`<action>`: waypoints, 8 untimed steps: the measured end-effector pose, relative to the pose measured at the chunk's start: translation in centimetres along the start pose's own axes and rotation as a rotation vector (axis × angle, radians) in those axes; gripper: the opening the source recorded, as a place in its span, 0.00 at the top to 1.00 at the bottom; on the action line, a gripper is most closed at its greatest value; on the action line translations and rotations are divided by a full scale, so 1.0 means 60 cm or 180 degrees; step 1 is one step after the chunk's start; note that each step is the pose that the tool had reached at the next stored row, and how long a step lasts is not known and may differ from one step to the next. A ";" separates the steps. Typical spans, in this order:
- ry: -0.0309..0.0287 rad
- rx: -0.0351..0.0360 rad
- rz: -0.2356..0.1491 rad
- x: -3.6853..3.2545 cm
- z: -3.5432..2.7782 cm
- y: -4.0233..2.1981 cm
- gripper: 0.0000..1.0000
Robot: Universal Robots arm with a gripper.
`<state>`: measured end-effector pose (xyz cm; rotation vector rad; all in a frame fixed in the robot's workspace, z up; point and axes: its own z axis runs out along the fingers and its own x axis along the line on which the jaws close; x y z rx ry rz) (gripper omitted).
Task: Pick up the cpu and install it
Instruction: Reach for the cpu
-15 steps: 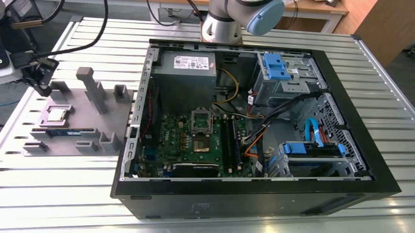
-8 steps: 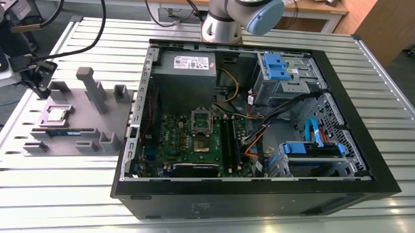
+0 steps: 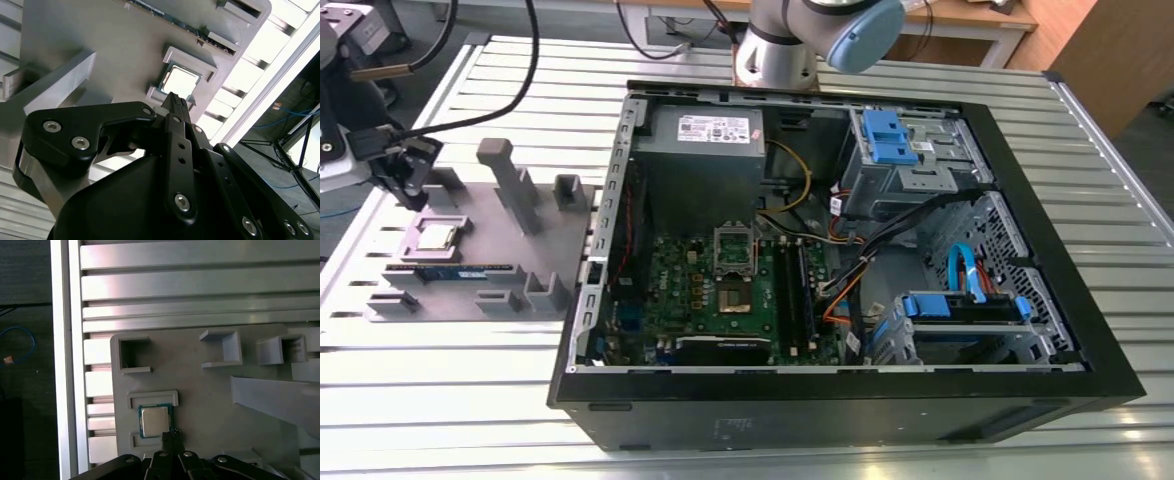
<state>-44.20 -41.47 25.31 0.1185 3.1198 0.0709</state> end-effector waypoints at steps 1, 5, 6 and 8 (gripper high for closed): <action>0.0000 0.0000 0.0000 0.000 0.001 0.000 0.89; 0.0000 0.0000 0.0000 0.003 0.003 0.000 0.89; -0.0001 0.0000 0.0000 0.003 0.004 0.000 0.89; 0.0000 0.0000 0.0000 0.004 0.008 -0.001 0.89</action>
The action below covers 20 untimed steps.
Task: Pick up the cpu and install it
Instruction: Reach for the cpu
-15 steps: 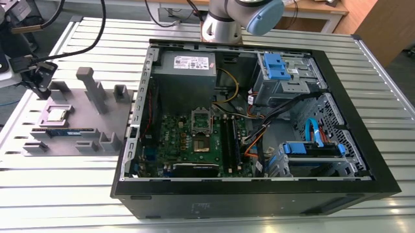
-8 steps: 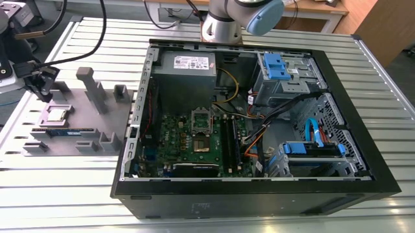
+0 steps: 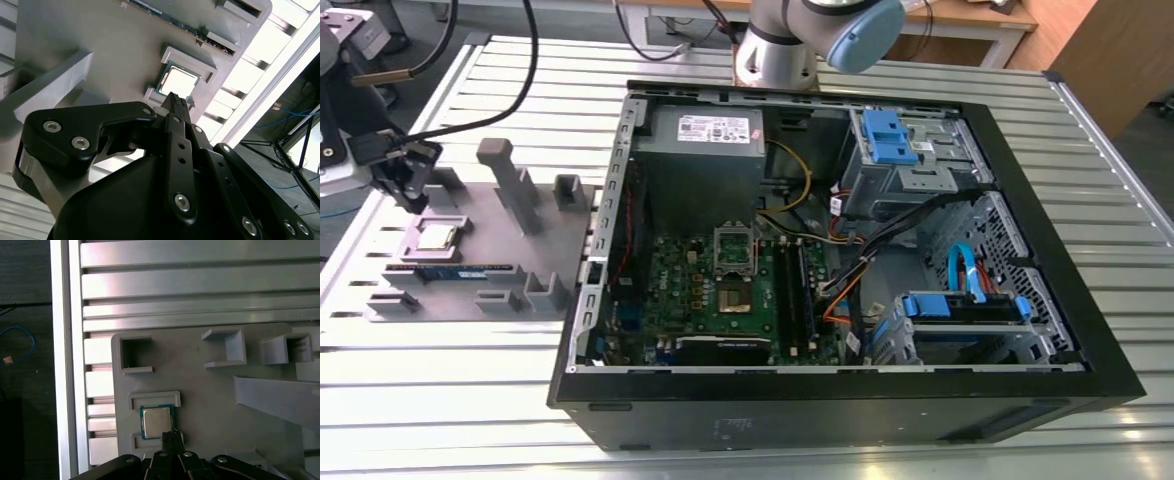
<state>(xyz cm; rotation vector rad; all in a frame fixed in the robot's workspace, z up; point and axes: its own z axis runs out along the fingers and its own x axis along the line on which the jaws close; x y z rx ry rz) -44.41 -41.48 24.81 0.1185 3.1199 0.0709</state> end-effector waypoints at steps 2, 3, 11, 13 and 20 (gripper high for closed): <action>0.0000 0.0000 0.0000 0.000 0.005 0.000 0.89; 0.0000 0.0000 0.0000 0.000 0.007 -0.001 0.89; 0.0000 0.0000 0.0000 0.000 0.013 -0.001 0.89; 0.0001 0.0000 0.0000 0.000 0.016 -0.001 0.89; 0.0001 0.0000 0.0000 0.002 0.019 -0.001 0.89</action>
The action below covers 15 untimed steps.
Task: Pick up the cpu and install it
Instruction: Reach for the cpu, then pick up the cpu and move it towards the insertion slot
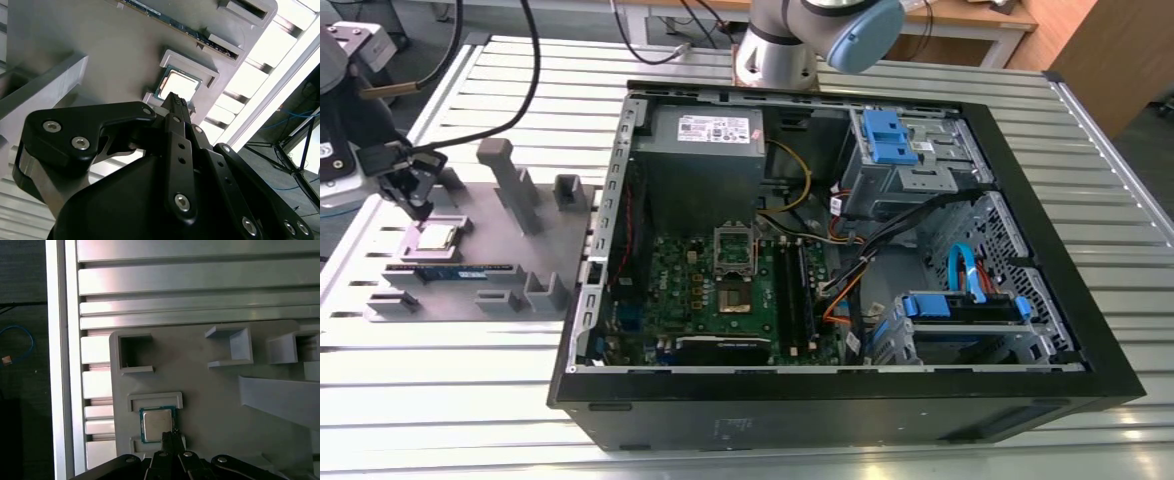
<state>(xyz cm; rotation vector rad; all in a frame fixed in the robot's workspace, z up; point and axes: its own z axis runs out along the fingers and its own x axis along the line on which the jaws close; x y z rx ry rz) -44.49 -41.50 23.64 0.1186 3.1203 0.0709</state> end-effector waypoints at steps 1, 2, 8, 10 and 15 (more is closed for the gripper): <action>0.0000 0.0000 0.0000 0.001 0.001 0.000 0.89; 0.0000 0.0000 0.0000 0.001 0.002 0.000 0.89; 0.0000 0.0000 0.0000 0.002 0.009 -0.001 0.89; 0.0000 0.0000 0.0000 0.002 0.011 -0.001 0.89; 0.0001 0.0000 0.0000 0.003 0.015 -0.001 0.89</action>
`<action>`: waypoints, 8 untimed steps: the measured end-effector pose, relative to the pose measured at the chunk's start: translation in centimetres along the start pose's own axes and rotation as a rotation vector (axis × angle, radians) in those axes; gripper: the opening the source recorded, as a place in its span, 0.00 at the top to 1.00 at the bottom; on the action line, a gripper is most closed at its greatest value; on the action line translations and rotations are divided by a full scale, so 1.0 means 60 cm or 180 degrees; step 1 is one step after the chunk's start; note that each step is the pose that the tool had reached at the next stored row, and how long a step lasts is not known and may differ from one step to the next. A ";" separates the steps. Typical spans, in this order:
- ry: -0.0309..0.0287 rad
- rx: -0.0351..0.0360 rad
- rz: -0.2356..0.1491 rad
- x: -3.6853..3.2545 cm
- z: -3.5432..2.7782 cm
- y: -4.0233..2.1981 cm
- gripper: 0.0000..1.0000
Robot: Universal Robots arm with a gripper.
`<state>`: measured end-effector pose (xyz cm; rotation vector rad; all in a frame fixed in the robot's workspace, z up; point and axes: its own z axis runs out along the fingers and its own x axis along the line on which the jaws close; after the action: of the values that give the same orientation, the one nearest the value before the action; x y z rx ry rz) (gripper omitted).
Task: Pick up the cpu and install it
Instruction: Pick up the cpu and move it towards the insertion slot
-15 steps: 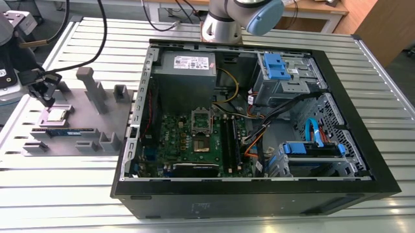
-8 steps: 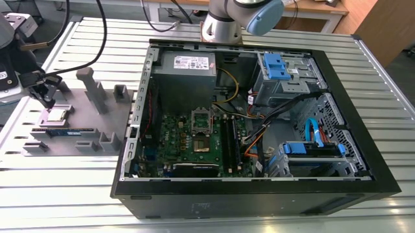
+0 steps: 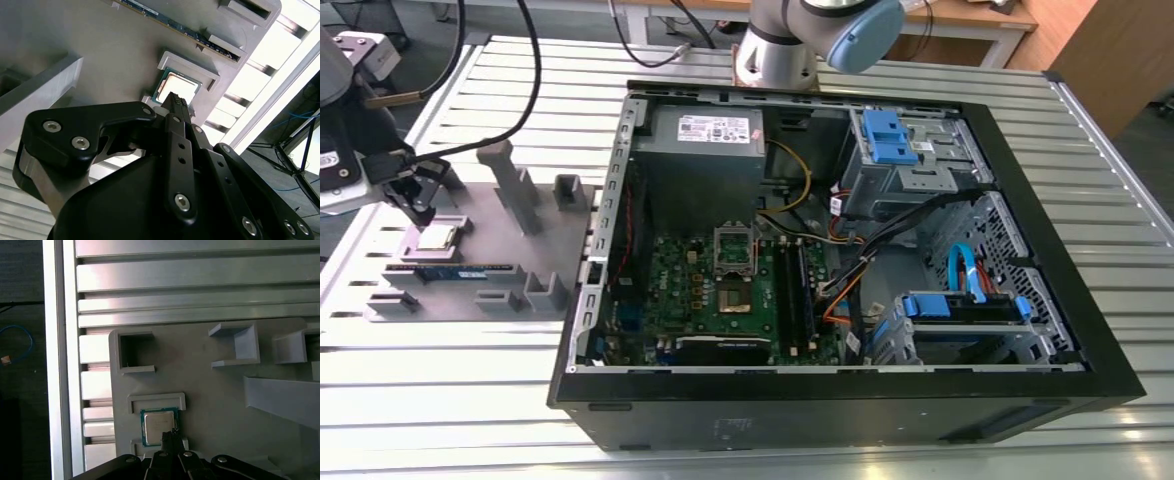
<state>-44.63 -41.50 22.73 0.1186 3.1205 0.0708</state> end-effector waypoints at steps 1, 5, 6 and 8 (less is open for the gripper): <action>0.0000 0.0000 0.0000 0.000 0.000 0.000 0.89; 0.0000 0.0000 0.0000 0.000 0.002 0.000 0.89; 0.0000 0.0000 0.0000 0.000 0.002 0.000 0.89; 0.0000 0.0000 0.0000 0.000 0.004 0.000 0.89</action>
<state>-44.65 -41.50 22.50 0.1185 3.1204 0.0710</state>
